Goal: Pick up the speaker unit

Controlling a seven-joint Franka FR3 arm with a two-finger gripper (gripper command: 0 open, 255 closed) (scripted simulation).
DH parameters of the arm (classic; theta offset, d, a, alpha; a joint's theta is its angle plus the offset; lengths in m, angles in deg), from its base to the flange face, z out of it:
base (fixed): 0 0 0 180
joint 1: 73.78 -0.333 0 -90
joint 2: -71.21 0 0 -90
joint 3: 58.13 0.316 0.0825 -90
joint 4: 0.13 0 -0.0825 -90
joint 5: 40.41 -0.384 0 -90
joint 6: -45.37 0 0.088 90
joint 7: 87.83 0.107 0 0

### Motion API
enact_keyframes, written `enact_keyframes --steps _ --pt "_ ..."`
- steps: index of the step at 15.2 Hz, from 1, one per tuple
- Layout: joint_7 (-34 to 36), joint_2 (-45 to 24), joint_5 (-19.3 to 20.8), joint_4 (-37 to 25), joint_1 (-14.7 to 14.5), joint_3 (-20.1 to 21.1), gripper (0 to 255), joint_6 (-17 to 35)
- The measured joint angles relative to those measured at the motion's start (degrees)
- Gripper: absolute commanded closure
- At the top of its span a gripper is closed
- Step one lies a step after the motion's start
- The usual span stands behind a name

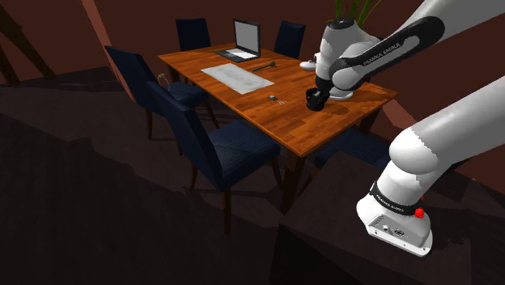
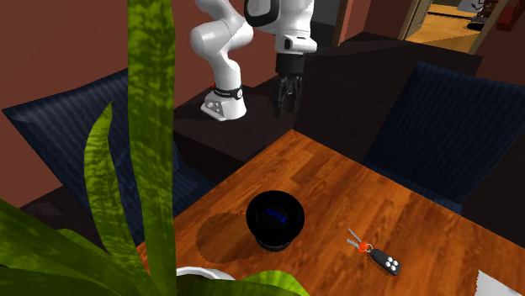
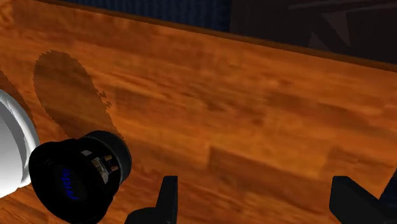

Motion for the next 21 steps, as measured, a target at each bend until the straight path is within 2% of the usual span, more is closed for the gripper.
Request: enact_keyframes --steps 4,7,9,11,17,21 --pt "3.7 -8.5 10.6 -2.7 6.4 0.3 0 9.3" --pt "8.8 -14.3 19.9 -6.1 10.9 1.2 0 14.1" --pt "14.3 -18.9 28.5 -8.8 14.4 1.5 0 17.6" --pt "19.8 -23.5 36.8 -12.8 16.6 1.5 0 19.6" --pt "35.8 -34.7 58.9 -24.7 18.9 -0.5 0 22.3" --pt "41.4 -37.9 65.1 -27.4 19.1 -1.0 0 22.7"
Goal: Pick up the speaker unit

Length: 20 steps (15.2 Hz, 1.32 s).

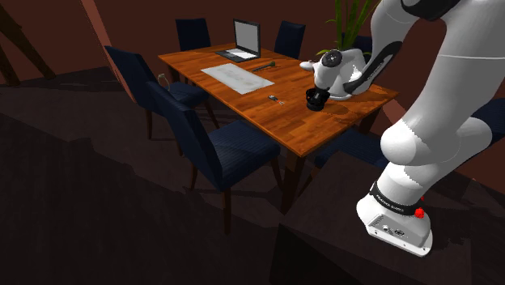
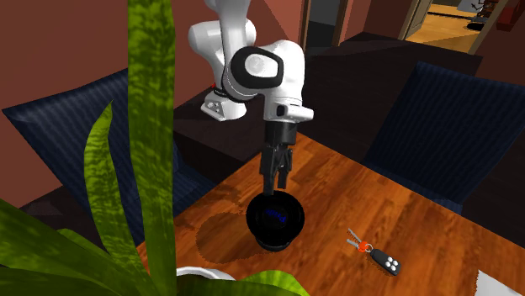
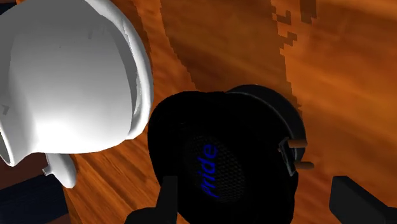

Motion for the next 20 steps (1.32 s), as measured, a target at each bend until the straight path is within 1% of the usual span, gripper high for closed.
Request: enact_keyframes --steps 4,5,15,17,20 --pt "6.2 -2.9 5.8 -1.3 0.0 0.1 0 -0.1" --pt "6.9 -3.1 6.4 -1.4 0.0 0.1 255 -0.1" --pt "7.4 -3.2 6.9 -1.6 -0.1 0.2 255 -0.1" --pt "5.7 -2.5 5.3 -1.1 -0.1 0.0 255 -0.1" --pt "1.3 -0.5 1.2 -0.2 -0.1 0.0 255 -0.1"
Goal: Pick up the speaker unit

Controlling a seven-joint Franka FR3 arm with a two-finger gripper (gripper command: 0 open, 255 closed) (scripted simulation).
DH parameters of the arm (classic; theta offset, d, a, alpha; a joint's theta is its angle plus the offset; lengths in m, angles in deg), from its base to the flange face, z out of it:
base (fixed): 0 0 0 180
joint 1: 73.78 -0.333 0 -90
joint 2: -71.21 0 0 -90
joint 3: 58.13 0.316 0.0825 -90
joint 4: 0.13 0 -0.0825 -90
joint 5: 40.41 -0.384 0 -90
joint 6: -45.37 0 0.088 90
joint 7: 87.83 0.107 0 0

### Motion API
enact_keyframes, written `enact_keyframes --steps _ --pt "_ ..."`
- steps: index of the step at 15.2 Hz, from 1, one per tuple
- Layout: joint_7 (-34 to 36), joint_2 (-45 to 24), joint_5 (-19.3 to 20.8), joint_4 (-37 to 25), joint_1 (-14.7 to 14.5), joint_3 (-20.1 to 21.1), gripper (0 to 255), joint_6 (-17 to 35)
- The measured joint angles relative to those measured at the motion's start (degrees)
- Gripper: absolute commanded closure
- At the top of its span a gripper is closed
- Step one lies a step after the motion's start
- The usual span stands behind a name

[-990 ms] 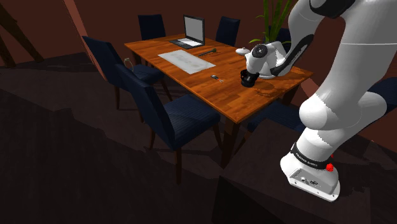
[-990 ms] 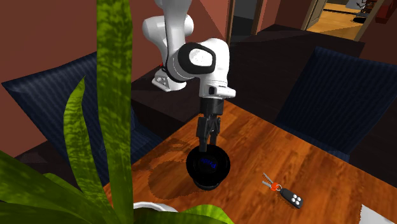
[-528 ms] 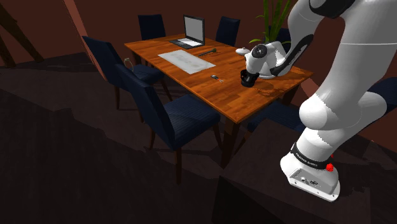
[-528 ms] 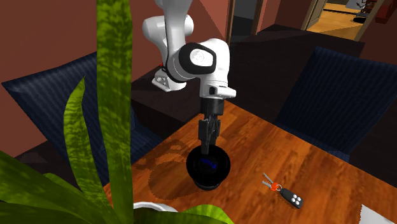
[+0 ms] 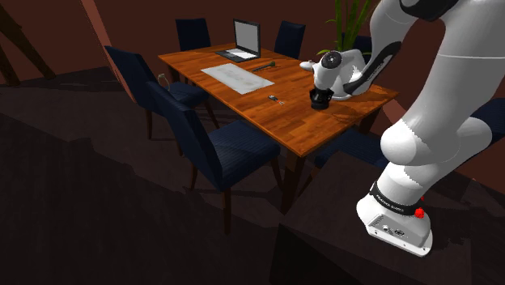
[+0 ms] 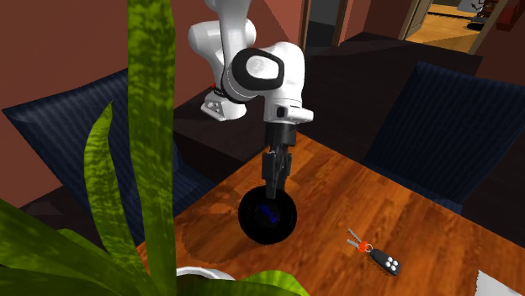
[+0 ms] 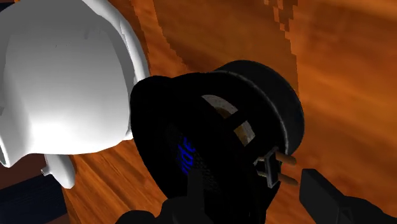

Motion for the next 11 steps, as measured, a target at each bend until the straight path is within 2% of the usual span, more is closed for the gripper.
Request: enact_keyframes --steps 11 --pt "-17.1 7.1 -16.0 2.7 0.4 0.5 255 -0.7"
